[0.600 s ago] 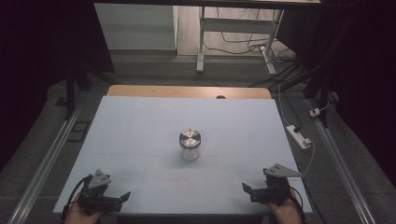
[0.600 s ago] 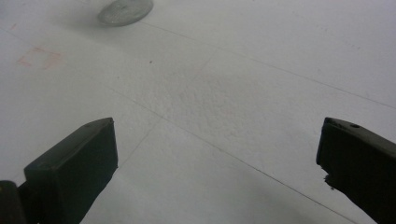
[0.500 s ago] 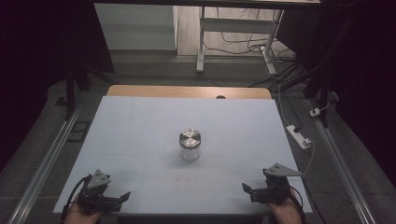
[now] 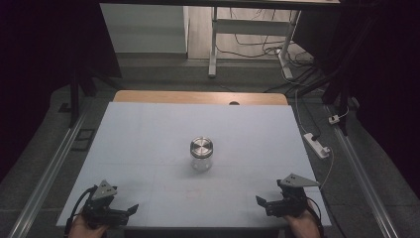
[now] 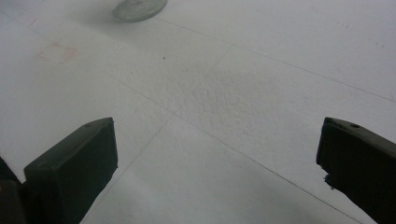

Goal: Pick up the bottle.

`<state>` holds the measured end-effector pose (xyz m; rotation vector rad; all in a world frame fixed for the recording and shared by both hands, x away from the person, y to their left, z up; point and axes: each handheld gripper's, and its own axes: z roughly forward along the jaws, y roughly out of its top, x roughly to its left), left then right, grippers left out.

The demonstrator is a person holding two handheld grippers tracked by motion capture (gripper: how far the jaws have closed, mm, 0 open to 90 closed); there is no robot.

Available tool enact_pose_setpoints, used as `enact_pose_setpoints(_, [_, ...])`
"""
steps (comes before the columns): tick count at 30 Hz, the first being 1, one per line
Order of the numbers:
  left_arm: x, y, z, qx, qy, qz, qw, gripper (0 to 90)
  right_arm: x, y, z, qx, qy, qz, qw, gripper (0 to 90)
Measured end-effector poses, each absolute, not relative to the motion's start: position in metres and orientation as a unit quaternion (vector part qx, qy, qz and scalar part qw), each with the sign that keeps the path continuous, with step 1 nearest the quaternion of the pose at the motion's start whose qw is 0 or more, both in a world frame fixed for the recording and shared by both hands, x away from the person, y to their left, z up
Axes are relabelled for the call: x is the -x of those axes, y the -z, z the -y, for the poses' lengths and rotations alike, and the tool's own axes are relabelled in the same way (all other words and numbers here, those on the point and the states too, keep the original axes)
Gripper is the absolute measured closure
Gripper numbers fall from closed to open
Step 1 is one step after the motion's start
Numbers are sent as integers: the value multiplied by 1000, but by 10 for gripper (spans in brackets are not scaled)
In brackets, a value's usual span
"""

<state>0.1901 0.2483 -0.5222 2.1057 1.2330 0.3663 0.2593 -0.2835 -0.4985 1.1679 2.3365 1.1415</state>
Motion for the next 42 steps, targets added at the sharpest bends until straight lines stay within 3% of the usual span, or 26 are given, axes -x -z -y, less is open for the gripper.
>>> enact_pose_setpoints(23, [-190,522,-249,-805,-135,-470,336,29,-257,492,276,-369,-413,-820,148,0])
enact_pose_setpoints(42, [-191,523,-248,-808,-134,-471,328,39,-261,498,250,-325,-412,-843,117,0])
